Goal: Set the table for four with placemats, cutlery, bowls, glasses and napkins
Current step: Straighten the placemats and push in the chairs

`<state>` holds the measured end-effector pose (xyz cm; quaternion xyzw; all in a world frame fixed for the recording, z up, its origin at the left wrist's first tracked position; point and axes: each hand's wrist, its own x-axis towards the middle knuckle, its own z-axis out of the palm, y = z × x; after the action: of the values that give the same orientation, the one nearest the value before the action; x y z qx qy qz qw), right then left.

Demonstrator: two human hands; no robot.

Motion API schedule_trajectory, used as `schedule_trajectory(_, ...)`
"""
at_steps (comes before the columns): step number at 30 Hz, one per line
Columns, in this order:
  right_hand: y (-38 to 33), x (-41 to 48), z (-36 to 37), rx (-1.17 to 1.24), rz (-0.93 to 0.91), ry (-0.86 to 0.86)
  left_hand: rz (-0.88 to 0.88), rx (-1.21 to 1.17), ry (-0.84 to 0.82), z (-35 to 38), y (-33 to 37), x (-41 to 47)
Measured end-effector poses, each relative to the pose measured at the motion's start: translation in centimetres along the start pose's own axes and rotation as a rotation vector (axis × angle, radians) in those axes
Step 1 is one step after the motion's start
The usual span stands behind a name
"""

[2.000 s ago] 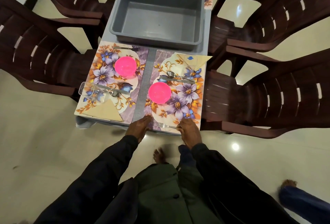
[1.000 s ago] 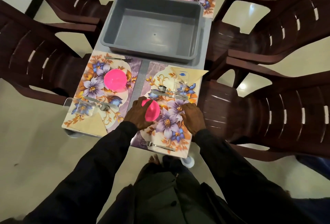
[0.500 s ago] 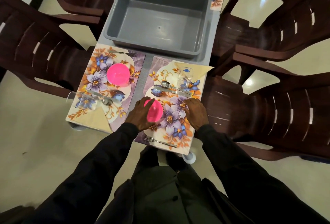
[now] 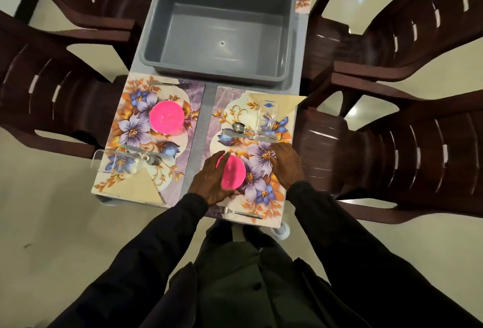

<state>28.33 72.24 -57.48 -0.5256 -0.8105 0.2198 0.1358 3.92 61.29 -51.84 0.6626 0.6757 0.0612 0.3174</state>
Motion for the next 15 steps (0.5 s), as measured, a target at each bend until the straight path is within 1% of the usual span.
schedule_trajectory(4,-0.1,0.6,0.0,0.005,-0.004,0.044,-0.018,-0.051,0.002,-0.3,-0.6,0.7)
schedule_trajectory(10,-0.1,1.8,0.7,-0.005,0.036,0.024,0.018,-0.003,-0.057,-0.5,-0.7,1.1)
schedule_trajectory(15,-0.6,2.9,1.4,-0.067,-0.04,0.036,0.007,-0.055,-0.05,0.2,-0.7,0.9)
